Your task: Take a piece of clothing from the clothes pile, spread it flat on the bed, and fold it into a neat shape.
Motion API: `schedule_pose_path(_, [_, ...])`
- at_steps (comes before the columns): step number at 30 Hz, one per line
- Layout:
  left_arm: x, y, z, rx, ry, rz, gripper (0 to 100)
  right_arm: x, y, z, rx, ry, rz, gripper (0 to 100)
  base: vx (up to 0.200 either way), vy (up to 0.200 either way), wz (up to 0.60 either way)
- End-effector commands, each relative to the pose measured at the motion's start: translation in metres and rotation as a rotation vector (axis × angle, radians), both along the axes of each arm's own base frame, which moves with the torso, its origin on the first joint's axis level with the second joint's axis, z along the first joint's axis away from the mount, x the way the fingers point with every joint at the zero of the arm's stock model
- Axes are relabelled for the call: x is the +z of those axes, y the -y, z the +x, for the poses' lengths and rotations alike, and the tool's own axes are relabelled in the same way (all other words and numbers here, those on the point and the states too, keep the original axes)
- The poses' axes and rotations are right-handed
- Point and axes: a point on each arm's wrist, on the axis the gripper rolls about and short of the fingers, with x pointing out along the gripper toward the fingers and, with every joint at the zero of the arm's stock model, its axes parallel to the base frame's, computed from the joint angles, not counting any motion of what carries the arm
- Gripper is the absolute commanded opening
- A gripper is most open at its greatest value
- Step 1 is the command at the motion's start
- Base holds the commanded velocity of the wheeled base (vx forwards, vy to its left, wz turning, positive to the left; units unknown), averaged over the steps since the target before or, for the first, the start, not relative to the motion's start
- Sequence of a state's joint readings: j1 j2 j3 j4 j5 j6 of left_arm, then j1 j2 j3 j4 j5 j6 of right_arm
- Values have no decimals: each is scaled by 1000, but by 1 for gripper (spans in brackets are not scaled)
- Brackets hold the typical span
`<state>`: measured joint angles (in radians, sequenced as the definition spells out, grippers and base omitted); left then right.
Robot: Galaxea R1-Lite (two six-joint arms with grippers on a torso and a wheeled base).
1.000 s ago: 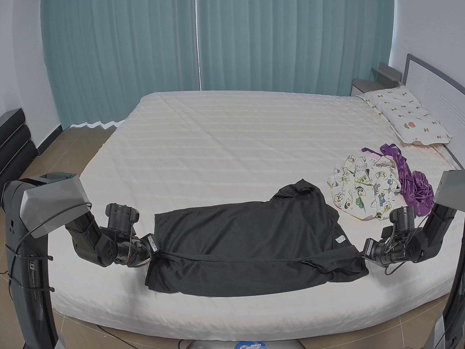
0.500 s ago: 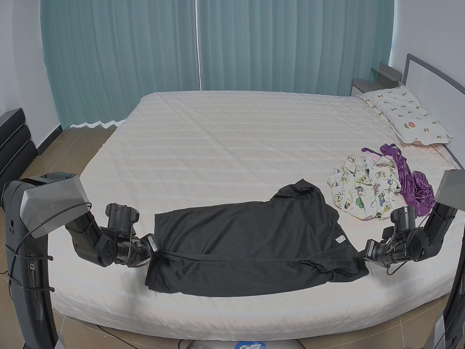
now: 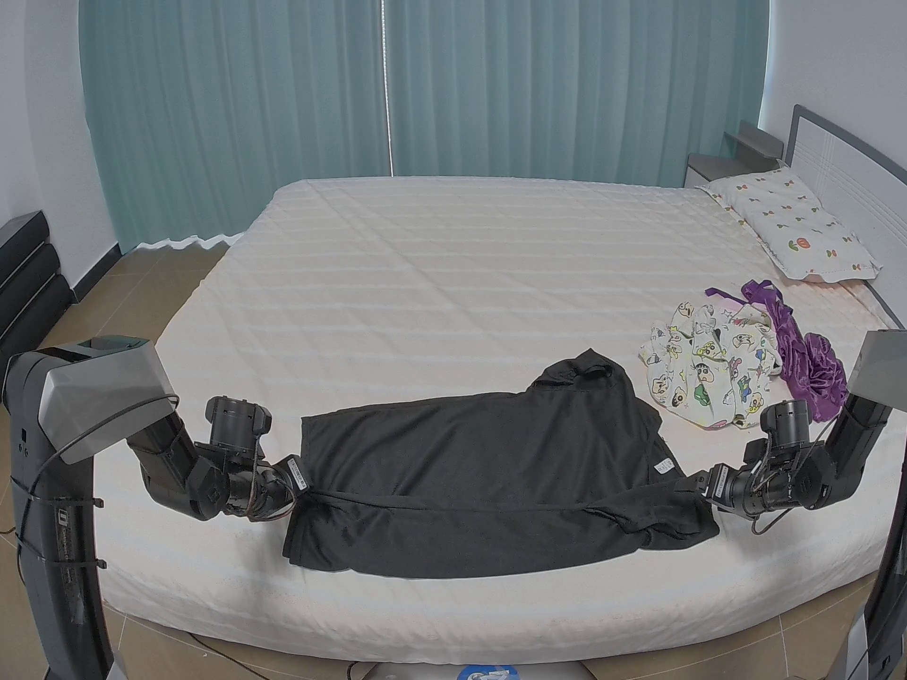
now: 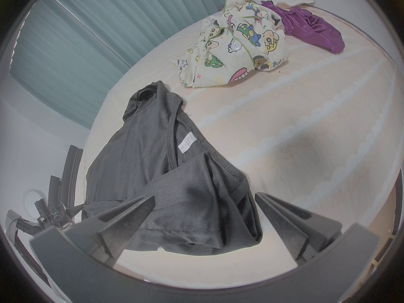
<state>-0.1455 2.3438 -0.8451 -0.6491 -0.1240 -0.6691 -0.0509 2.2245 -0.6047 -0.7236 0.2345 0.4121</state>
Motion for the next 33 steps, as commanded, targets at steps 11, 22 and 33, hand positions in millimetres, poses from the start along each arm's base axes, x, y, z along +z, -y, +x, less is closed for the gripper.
schedule_pose_path(11, [0,0,-1,20,-4,-7,0,-1,-1,0,2,-3,1,100,-109,0,0])
schedule_pose_path(22, [-2,0,6,45,83,-2,0,-2,-3,0,13,-3,-2,100,0,0,0])
schedule_pose_path(33, [-6,-3,9,98,108,36,100,-2,-3,0,15,-6,-3,100,0,0,0])
